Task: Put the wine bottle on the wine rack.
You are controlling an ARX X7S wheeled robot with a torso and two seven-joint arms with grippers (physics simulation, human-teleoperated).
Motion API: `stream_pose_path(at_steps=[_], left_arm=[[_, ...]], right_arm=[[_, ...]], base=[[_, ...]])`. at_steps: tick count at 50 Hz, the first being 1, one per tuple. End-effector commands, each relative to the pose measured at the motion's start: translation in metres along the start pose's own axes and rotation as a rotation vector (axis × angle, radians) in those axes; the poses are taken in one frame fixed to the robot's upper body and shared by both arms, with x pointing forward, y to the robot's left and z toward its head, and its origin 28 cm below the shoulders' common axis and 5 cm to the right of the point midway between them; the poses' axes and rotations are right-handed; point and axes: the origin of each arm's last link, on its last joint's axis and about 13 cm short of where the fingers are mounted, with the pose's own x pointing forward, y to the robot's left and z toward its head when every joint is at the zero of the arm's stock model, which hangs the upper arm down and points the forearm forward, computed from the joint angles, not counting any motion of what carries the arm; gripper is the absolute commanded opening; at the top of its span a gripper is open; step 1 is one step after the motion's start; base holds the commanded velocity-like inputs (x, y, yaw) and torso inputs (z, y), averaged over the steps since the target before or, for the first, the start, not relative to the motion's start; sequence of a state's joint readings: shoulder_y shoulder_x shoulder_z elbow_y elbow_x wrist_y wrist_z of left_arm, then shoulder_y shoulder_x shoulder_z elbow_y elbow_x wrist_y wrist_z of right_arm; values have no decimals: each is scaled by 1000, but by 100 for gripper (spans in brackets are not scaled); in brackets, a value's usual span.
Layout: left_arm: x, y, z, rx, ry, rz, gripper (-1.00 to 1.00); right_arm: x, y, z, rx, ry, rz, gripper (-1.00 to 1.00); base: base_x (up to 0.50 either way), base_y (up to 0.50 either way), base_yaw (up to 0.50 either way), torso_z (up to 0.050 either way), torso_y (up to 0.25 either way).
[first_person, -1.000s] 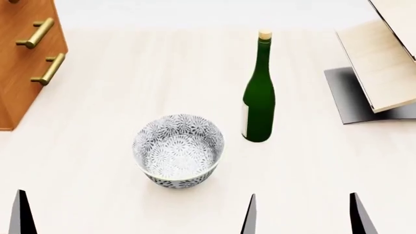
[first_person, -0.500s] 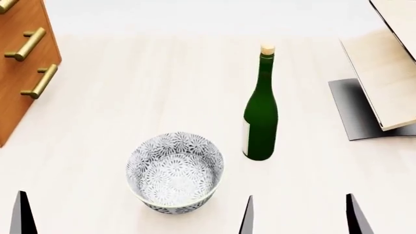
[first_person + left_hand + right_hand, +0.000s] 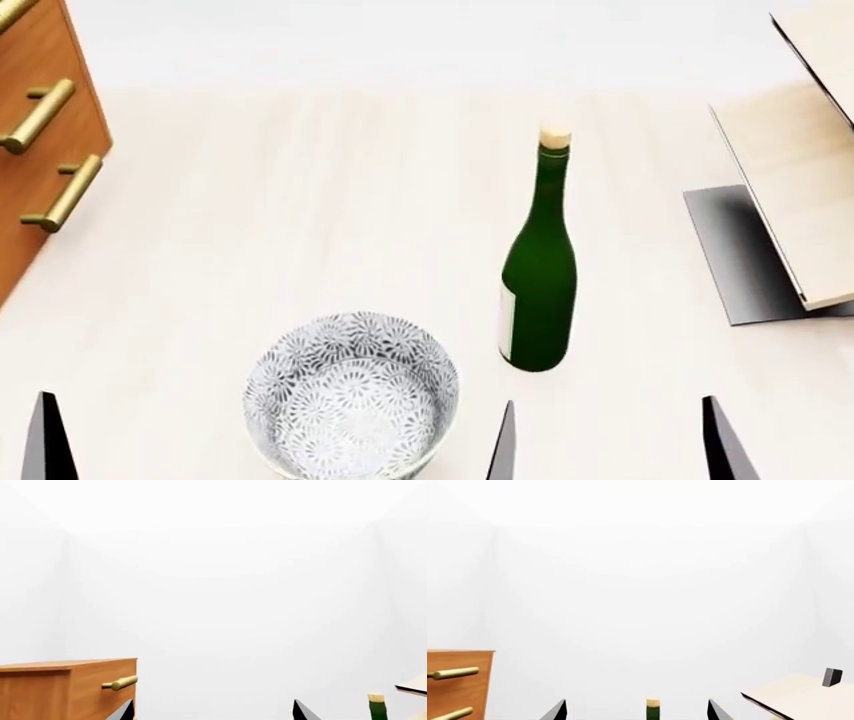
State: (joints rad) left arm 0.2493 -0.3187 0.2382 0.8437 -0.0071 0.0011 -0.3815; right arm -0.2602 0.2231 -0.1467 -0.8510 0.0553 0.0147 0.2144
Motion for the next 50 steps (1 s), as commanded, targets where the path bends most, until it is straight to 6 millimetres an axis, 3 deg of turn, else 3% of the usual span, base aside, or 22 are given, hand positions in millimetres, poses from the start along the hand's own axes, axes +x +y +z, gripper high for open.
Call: stream_pose_path(at_steps=[1, 50], left_arm=[[0, -1, 0, 0, 0, -3, 100], [-1, -1, 1, 3, 1, -6, 100]], right_arm=[[0, 0, 0, -3, 4, 3, 100], [-1, 1, -2, -4, 11, 15, 100]], base=[[168, 0, 0, 0, 0], [168, 0, 0, 0, 0]])
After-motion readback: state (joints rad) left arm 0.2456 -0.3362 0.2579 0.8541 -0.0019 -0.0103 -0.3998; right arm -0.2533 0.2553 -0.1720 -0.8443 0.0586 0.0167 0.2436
